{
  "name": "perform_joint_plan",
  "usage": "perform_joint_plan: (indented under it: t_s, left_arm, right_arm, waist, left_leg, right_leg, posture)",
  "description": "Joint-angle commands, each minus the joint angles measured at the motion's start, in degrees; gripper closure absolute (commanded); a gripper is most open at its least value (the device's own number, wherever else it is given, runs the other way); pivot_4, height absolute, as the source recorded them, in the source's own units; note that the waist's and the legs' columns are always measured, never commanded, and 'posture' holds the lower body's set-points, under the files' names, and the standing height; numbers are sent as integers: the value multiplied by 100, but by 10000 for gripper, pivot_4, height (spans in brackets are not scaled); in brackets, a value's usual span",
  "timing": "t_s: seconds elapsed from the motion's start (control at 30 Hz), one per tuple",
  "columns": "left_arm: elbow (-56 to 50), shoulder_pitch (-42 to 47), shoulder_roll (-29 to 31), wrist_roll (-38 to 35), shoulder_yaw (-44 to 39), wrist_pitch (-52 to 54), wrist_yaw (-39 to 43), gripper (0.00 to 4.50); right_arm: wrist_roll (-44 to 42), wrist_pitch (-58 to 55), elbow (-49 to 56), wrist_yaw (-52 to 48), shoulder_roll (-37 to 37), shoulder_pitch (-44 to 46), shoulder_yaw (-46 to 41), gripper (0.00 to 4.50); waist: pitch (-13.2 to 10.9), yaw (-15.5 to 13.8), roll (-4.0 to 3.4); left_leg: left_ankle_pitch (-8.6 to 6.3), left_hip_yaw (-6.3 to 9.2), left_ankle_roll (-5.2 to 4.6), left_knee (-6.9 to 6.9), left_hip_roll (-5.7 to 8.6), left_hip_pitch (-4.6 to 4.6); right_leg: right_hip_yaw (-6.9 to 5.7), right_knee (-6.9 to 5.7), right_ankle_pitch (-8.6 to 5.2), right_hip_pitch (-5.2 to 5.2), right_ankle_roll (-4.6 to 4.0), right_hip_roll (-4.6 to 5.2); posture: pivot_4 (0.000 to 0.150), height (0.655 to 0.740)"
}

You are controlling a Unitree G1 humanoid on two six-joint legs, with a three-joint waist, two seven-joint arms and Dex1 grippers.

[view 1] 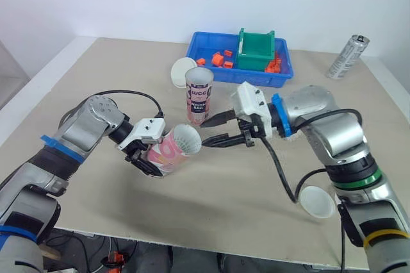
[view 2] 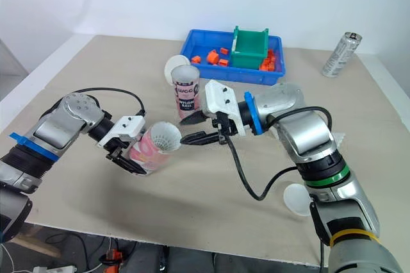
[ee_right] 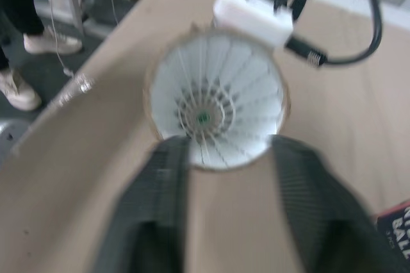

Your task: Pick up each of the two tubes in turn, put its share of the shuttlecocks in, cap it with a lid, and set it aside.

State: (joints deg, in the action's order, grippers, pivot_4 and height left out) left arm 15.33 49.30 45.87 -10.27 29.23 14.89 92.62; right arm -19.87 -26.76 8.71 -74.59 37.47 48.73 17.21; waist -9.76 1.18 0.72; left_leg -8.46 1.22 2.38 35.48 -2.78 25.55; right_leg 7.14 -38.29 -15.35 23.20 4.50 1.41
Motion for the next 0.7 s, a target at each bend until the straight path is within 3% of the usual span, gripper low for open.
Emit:
perform_joint_plan:
  t_s: [0.03, 0.37, 0.7]
  left_arm:
    - [132, 10, -91, 148, 69, -78, -12, 14114]
    - [355, 244, -200, 159, 189, -231, -12, 14114]
    - [374, 214, -263, 179, 127, -222, -12, 14114]
  right_arm:
    - [226, 374, 94, -252, 90, 321, 77, 44437]
    - [721, 554, -66, -553, -259, 1015, 670, 44437]
    - [1809, 1139, -1131, -609, -1071, 1441, 1704, 44437]
  waist:
    - [0, 0, 0]
    - [-1, 1, 0]
    - [-1, 12, -1]
  left_leg:
    - [0, -1, 0, -1, 0, 1]
    - [1, 1, 0, 0, 0, 3]
    - [1, 2, 0, -3, -1, 11]
  right_leg:
    - [0, 0, 0, -1, 0, 0]
    - [-2, 0, 0, 6, 1, 1]
    - [-4, -12, -5, 9, -1, -4]
  posture:
    - [1500, 7275]
    - [1500, 7275]
    - [1500, 7275]
